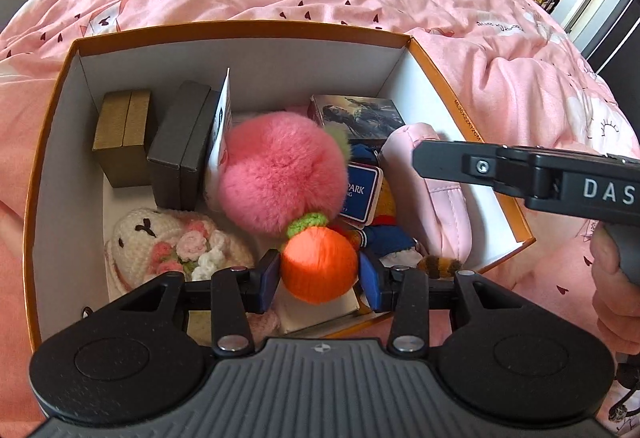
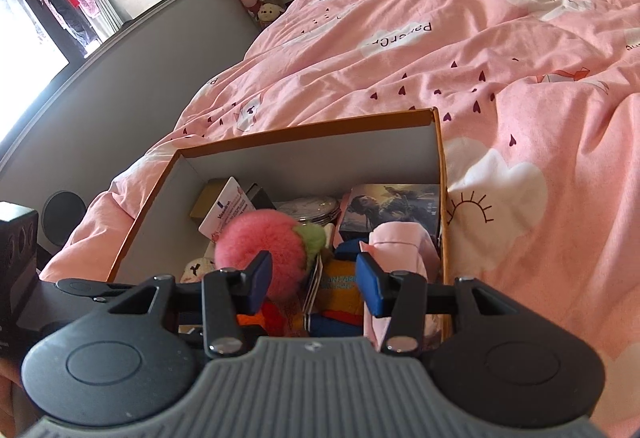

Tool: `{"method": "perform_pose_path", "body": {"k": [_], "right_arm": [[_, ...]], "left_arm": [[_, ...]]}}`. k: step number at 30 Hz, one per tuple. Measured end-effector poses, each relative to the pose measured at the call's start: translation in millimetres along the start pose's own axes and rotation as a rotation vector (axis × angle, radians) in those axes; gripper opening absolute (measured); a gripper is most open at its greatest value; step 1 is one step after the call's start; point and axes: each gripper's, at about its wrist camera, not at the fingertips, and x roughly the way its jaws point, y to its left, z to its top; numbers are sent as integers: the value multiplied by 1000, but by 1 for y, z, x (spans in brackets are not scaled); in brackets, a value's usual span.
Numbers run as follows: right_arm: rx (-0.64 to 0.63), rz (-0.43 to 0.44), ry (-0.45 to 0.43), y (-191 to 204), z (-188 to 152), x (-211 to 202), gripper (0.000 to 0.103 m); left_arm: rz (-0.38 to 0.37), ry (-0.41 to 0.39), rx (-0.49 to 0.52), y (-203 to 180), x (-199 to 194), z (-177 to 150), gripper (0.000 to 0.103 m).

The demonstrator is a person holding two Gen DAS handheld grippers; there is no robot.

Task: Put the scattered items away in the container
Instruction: 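Release the orange fruit with the left gripper while the right gripper releases the pink pompom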

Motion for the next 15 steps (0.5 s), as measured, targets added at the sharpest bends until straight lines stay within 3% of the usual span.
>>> {"method": "perform_pose_path", "body": {"k": [7,15], "right_arm": [[-13,-14,-10,2,-8,-12,50],[-84,-90,-62,24,-19,-33,50]], "left_arm": [[22,-54,5,-4,-17,-6,52],[111,-233,-1,-10,-58,-14,59]]}}
